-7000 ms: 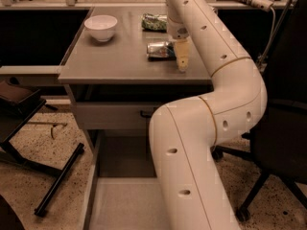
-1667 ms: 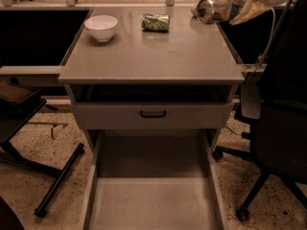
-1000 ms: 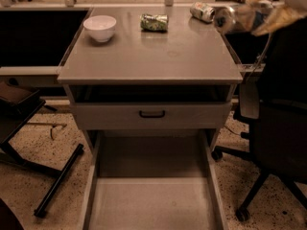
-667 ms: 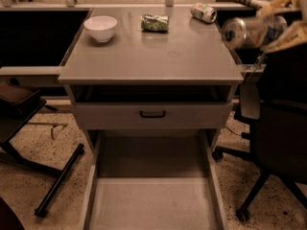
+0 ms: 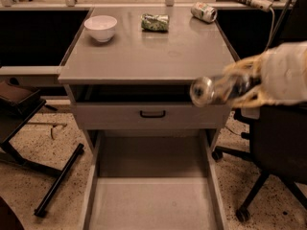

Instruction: Place redbull can into middle drawer

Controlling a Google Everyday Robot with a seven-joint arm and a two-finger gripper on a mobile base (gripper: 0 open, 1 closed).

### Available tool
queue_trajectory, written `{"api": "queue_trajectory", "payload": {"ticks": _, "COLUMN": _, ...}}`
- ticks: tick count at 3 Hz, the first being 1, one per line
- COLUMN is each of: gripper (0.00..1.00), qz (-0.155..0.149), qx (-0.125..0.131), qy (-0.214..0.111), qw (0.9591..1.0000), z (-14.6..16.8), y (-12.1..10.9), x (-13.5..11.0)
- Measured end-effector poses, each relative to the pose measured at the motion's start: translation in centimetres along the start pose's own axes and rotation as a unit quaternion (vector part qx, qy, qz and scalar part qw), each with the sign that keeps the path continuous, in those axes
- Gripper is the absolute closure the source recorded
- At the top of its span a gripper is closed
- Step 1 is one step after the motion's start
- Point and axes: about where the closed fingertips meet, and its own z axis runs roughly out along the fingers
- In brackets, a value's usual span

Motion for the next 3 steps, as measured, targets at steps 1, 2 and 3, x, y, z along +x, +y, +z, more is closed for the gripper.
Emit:
{"api": "queue_trajectory", "payload": {"ticks": 1, "gripper": 1.00, "qz": 0.014, "qx": -0.050, "qy": -0.032, "qw": 0.9981, "z": 4.6, "y": 7.0, "x": -2.5}}
{"api": "queue_trajectory", "payload": {"ticks": 2, "gripper": 1.00, "qz": 0.014, "qx": -0.050, "qy": -0.032, "qw": 0.9981, "z": 4.6, "y": 7.0, "x": -2.5}}
{"api": "queue_trajectory", "payload": {"ticks": 3, "gripper": 1.00, "qz": 0.032, "qx": -0.046, "qy": -0.071, "qw": 0.9959, "z": 5.7, "y": 8.0, "x": -3.1}}
